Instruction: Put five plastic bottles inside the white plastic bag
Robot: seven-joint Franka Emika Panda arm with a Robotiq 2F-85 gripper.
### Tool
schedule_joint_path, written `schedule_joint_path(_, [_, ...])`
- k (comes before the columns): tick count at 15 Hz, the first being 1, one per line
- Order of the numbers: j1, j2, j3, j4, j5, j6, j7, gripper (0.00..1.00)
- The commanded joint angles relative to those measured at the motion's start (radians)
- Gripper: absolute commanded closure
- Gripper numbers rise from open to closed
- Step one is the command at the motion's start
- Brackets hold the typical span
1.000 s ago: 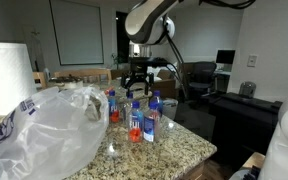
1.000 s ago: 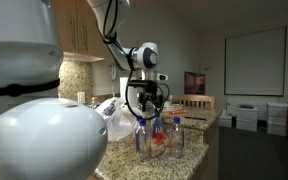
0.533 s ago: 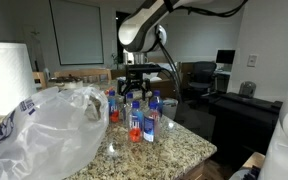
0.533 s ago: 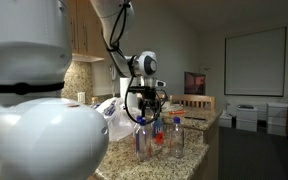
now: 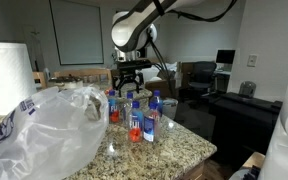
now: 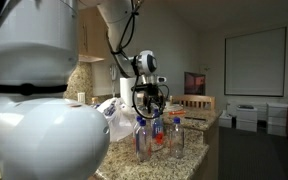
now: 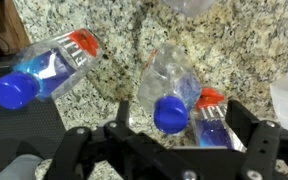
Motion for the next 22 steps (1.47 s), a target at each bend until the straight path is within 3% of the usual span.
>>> schedule_joint_path(1, [0.014,0.061,-0.028,0.074,-0.021,-0.045,0.029,0.28])
schedule_joint_path(3, [0.020,0.073,-0.033,0.091,0.001,-0.062,0.013,0.36])
schedule_joint_path(11, [0.026,0.054,-0.039,0.113,0.029,-0.156,0.004,0.89])
schedule_joint_path(17, [0.003,0.022,-0.054,0.126,0.116,-0.154,-0.060,0.87])
schedule_joint_path(22, [-0.023,-0.062,-0.074,0.175,0.292,-0.188,-0.285,0.87])
